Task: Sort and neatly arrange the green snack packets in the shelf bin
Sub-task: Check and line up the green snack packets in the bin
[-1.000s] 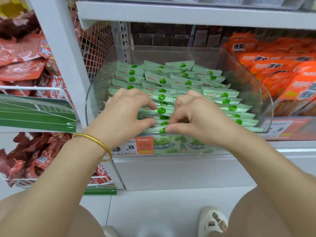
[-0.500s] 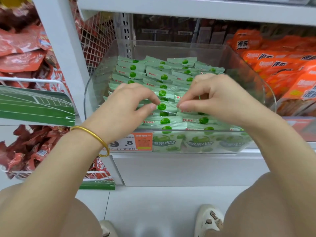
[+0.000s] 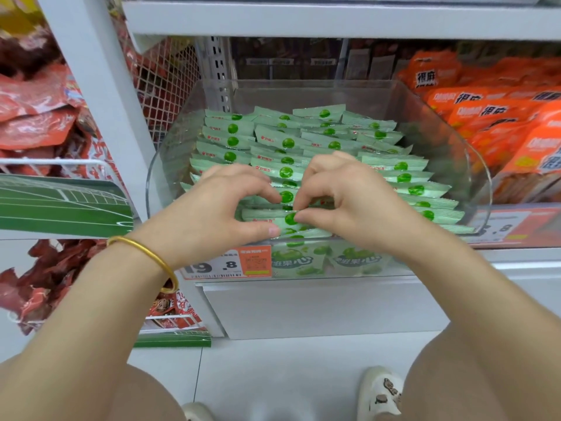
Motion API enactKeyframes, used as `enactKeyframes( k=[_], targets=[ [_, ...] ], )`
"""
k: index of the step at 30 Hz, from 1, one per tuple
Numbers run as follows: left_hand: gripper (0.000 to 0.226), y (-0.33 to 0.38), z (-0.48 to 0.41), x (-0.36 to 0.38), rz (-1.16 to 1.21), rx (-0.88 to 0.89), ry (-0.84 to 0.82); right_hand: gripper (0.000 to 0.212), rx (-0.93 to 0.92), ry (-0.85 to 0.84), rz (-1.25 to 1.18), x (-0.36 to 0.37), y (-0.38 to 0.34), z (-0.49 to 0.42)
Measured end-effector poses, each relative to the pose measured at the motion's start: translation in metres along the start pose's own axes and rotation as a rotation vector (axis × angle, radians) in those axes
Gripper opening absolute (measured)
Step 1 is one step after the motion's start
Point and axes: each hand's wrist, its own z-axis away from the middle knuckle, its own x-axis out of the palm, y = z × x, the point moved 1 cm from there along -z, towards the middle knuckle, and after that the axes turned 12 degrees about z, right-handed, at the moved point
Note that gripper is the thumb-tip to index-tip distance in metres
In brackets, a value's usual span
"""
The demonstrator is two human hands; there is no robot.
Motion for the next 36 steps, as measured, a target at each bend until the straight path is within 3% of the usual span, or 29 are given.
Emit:
enactKeyframes(
  k=[3,7,11,14,17,19,24,28,33,36],
  targets=[
    [0.051,-0.001,-0.002,0.001,-0.001,-0.035,-0.002,0.008,0.088,0.043,-0.336,-0.011,0.003,0.002],
    [0.065,0.006,-0.003,0.000,0.201,-0.051,0.121,0.015,0.218,0.122,-0.589,-0.016,0.008,0.005],
    [0.049,0.020,-0.006,0.000,0.499,-0.001,0.214,0.014,0.336,0.289,-0.870,-0.021,0.012,0.002],
    [0.034,0.027,-0.011,0.004,0.688,0.030,0.295,0.006,0.397,0.298,-0.975,-0.023,0.012,0.001],
    [0.032,0.029,-0.017,0.006,0.816,0.021,0.315,0.016,0.445,0.226,-0.951,-0.024,0.014,0.002],
    [0.034,0.029,-0.020,0.008,0.850,0.009,0.267,0.021,0.464,0.264,-0.898,-0.023,0.016,0.003],
    [0.063,0.028,-0.023,0.010,0.851,0.019,0.090,0.021,0.527,0.322,-0.914,-0.020,0.025,0.003],
    [0.076,0.025,-0.023,0.011,0.826,0.016,0.048,0.018,0.545,0.310,-0.971,-0.018,0.024,0.003],
    [0.076,0.024,-0.025,0.013,0.839,0.007,0.043,0.040,0.584,0.323,-0.973,-0.017,0.025,0.002],
    [0.078,0.027,-0.025,0.014,0.872,0.013,0.034,0.026,0.593,0.367,-0.974,-0.020,0.024,0.002]
  ],
)
